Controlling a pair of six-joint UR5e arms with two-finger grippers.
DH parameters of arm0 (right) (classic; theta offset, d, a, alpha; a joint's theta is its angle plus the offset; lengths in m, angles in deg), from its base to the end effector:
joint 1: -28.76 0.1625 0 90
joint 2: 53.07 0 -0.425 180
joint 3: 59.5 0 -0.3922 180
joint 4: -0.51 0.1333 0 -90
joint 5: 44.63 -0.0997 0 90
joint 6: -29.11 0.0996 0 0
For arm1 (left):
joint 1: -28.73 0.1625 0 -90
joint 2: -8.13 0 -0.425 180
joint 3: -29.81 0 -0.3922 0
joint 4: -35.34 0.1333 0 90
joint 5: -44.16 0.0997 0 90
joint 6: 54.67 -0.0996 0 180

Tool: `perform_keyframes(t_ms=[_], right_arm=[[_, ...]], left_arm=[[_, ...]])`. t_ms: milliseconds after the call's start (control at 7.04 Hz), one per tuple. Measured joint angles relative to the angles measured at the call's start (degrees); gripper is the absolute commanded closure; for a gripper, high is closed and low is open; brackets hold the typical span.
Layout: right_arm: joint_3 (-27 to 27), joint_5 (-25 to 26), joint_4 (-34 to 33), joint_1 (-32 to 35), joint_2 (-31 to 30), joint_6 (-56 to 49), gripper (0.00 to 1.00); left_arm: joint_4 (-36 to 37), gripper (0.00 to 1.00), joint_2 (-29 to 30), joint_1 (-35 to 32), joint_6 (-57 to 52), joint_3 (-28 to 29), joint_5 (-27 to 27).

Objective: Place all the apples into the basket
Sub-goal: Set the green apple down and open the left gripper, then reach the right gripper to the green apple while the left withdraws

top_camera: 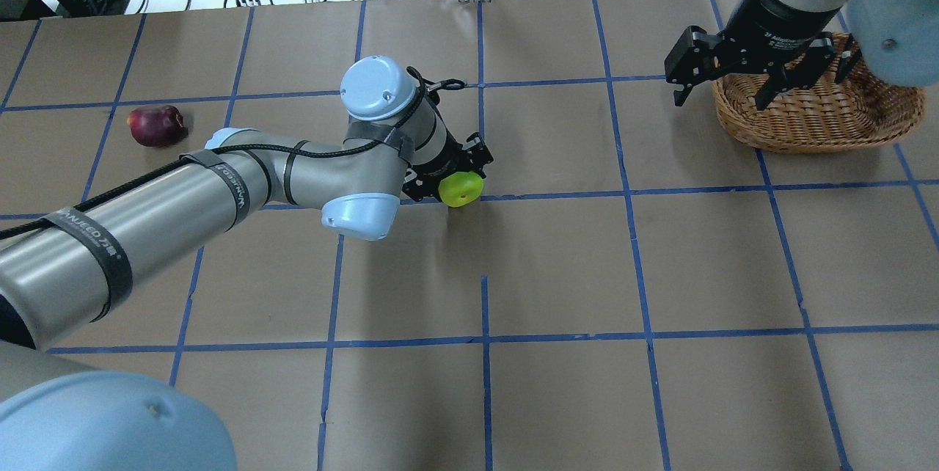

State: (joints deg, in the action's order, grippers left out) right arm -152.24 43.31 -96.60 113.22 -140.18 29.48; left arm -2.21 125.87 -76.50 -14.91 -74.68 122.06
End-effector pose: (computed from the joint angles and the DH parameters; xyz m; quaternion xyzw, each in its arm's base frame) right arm 0.0866 -0.5248 0.4516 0.0513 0.9984 -0.0137 0.0174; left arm -0.3073 -0.5419 0.1969 0.2012 -0.9699 0.0301 0.1340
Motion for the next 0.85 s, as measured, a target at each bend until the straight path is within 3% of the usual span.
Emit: perform_keyframes(t_ms=[284,568,852], right_arm=[[0.1,-0.4,-1.0,0.1,2.5,0.6,0.00],[0.2,-0.7,-1.1,0.5,3.3,0.6,0.00],[0.2,-1.7,-1.7,3.3,4.2,0.5,0.00]], left_arm=[[-0.2,0.00,-0.8,0.1,2.5,0.6,-1.5],[-5.3,0.00,-3.0,1.7,2.5,3.8,-2.0],[-22.0,0.00,-4.6,5.6,-1.0,13.2,-1.7]])
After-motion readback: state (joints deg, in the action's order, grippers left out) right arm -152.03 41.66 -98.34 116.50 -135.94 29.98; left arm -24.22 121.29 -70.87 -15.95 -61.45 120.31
